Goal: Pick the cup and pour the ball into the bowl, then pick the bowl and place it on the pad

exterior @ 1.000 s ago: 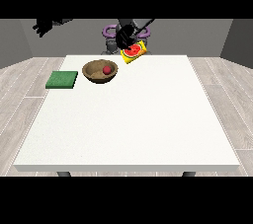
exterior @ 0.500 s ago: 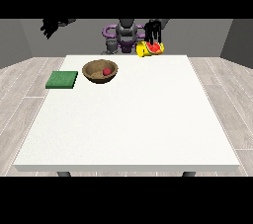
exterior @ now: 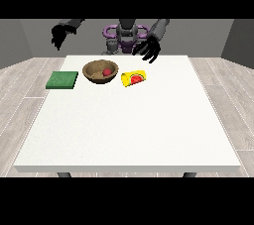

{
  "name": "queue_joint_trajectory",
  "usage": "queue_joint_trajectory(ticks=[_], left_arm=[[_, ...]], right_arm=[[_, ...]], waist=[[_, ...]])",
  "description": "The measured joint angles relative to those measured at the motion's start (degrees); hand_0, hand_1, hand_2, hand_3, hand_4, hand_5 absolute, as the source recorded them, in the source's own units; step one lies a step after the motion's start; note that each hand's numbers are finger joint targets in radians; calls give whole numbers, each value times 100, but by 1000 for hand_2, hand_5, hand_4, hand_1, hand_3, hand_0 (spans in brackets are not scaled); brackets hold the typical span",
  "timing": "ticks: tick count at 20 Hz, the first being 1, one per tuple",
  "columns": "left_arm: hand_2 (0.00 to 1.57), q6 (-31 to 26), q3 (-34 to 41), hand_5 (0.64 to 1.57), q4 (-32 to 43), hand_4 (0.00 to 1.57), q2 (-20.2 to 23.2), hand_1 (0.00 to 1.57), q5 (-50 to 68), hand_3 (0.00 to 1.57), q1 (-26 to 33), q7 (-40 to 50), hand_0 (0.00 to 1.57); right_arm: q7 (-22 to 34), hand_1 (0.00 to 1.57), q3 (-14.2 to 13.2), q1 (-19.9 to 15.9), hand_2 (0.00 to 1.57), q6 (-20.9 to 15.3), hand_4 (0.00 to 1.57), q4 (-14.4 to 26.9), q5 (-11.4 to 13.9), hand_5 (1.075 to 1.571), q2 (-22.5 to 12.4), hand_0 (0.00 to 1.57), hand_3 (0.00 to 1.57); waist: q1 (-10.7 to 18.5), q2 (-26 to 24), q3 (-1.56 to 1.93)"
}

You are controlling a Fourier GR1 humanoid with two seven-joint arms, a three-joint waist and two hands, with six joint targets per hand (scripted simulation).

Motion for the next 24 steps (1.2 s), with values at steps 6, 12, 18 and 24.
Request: queue_joint_trajectory(ticks=[6, 12, 18, 24], left_arm=[[0, -568, 17, 1449, -764, 901, -84, 0, 1971, 0, 895, -1654, 0], [0, -1316, 288, 1444, -850, 922, -7, 0, 2681, 0, 1292, -2703, 0], [0, -1641, 345, 1435, -1234, 943, 77, 0, 2707, 0, 1473, -2572, 0], [0, -1742, 394, 1432, -1547, 951, 50, 0, 2618, 0, 1462, -2338, 0]], right_arm=[[-265, 0, 188, -90, 0, -435, 496, -94, 319, 1567, 329, 0, 0], [-867, 0, 346, -12, 0, -805, 506, 262, 663, 1570, 704, 0, 0], [-1664, 0, 282, -127, 0, -724, 409, 1378, 758, 1570, 710, 0, 0], [-2359, 0, 280, -212, 0, -551, 341, 2386, 850, 1571, 669, 0, 0]], waist=[[241, 487, 58], [385, 689, 94], [461, 591, 106], [434, 601, 109]])
